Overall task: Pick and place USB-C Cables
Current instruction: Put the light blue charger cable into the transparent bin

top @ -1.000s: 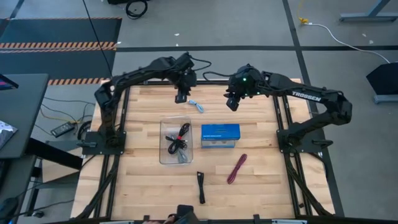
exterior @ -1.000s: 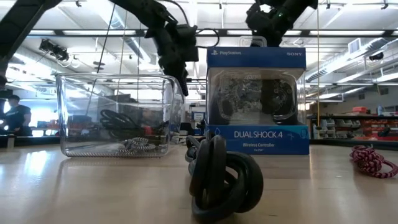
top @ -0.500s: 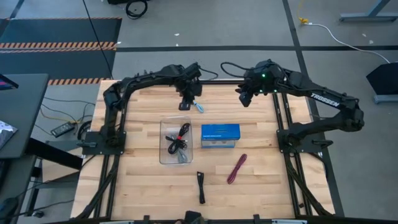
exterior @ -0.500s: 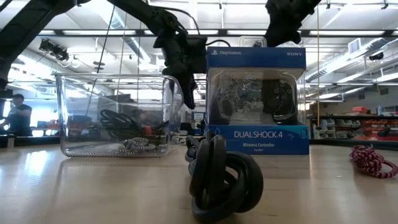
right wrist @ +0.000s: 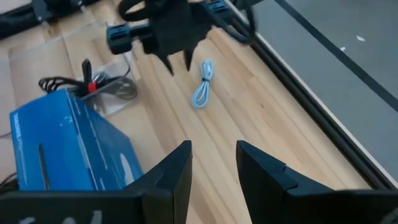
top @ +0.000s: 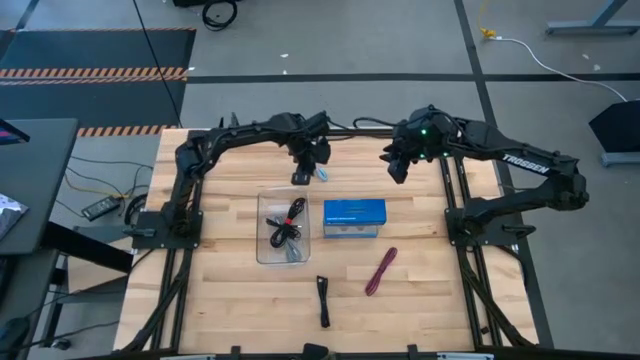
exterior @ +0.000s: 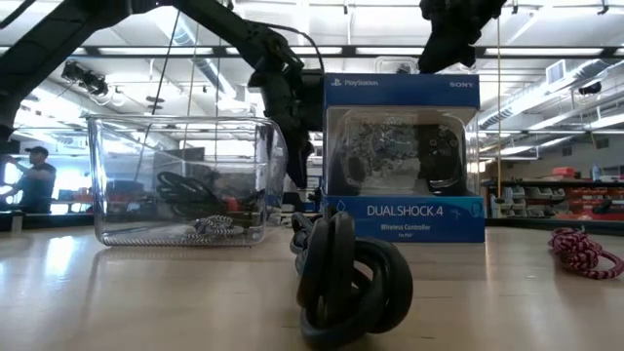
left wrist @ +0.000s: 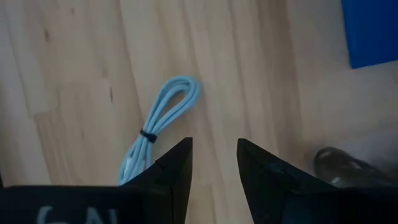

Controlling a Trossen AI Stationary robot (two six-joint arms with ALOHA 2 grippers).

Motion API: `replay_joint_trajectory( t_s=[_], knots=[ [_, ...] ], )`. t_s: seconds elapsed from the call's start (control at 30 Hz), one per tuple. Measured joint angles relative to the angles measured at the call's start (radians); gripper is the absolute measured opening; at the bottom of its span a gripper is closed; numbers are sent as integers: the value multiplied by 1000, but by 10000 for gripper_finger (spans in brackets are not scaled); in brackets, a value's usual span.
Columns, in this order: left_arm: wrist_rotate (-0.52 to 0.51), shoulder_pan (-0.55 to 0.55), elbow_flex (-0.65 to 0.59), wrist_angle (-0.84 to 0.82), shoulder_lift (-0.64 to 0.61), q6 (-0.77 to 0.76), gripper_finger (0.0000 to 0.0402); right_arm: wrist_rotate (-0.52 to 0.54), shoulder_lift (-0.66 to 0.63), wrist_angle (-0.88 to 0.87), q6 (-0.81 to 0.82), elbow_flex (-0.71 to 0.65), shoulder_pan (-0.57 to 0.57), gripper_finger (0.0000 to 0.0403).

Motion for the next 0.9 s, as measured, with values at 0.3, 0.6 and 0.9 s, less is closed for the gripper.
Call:
replay_joint_trajectory(
  t_s=[0.3,0.6,0.9],
  knots=[
    [-28,-1,0,11,40,20,133,1,0,2,-11,-8,30,130],
    [-84,-1,0,28,56,11,133,2,0,7,-24,-8,46,130],
    [-146,-6,0,70,74,12,133,1,0,8,-24,-8,66,130]
  ],
)
